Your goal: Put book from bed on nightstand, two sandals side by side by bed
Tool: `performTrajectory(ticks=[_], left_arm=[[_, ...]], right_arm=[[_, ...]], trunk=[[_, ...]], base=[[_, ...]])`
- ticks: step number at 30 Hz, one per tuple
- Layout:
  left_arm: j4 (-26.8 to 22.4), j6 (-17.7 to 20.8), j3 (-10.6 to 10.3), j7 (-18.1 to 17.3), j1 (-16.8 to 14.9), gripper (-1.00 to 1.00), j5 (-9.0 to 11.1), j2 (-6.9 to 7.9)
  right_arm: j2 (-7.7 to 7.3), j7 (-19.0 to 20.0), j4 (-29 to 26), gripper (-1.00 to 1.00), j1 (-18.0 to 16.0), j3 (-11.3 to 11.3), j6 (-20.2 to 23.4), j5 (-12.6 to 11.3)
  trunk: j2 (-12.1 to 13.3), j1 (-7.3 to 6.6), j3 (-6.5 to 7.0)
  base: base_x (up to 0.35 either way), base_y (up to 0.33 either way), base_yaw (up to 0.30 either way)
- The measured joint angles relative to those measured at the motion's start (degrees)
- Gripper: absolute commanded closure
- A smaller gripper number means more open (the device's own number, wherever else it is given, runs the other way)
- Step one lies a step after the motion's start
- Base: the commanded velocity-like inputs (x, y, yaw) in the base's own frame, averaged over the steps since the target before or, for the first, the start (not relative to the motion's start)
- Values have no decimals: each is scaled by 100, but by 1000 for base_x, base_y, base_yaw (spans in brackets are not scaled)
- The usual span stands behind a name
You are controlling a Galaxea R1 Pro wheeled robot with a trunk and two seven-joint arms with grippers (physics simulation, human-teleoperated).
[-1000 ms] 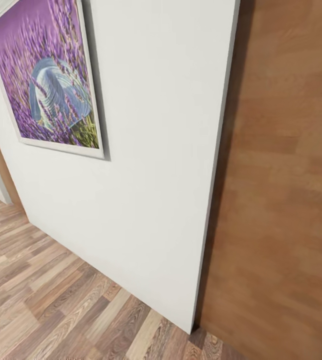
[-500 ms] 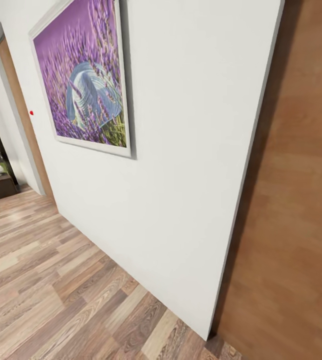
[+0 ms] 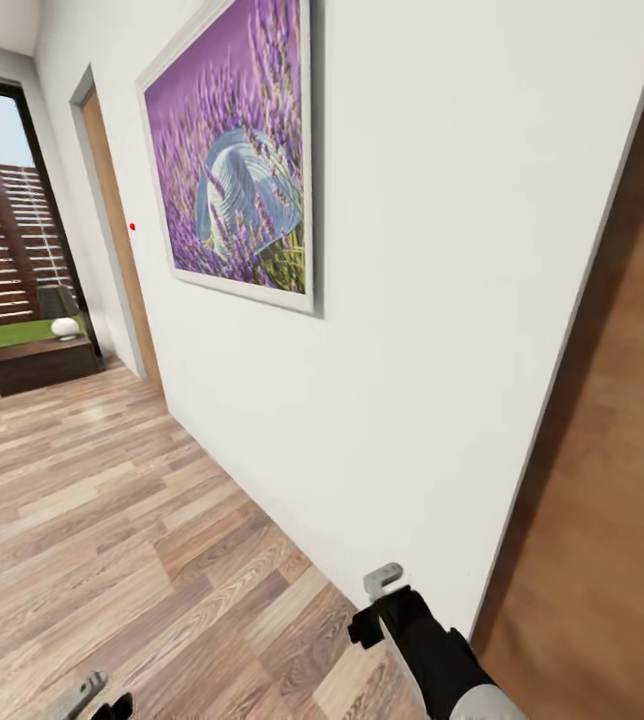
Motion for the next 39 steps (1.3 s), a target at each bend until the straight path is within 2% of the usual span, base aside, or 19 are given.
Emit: performTrajectory(ticks=[4, 7, 15, 18, 19, 31, 39], left_arm=[[-235, 17, -25, 112, 37, -100, 410, -25], [-270, 11, 8, 111, 48, -100, 556, -22], [-289, -23, 11, 155, 77, -100, 632, -35], [-274, -36, 4, 164, 81, -100, 618, -37], [-264, -45, -5, 166, 83, -100, 614, -37], [-257, -41, -8, 174, 93, -100, 602, -41], [-256, -47, -10, 189, 117, -100, 594, -36]], right_arm=[[0, 476, -788, -100, -28, 457, 363, -32], [0, 630, -1087, -100, -39, 615, 495, -40], [0, 725, -1437, -100, -46, 779, 575, -46], [0, 732, -1504, -100, -47, 972, 581, -49], [0, 740, -1562, -100, -43, 1118, 585, -57], [0, 745, -1737, -100, -24, 1195, 586, -53], [0, 742, -1765, -100, -21, 1200, 584, -54]], trunk=[[0, 0, 0], [0, 0, 0], [0, 0, 0], [0, 0, 0], [0, 0, -2], [0, -1, -25], [0, -3, -36]], base=[[0, 0, 293], [0, 0, 293], [0, 0, 293], [0, 0, 293], [0, 0, 293], [17, 0, 293], [229, -8, 293]])
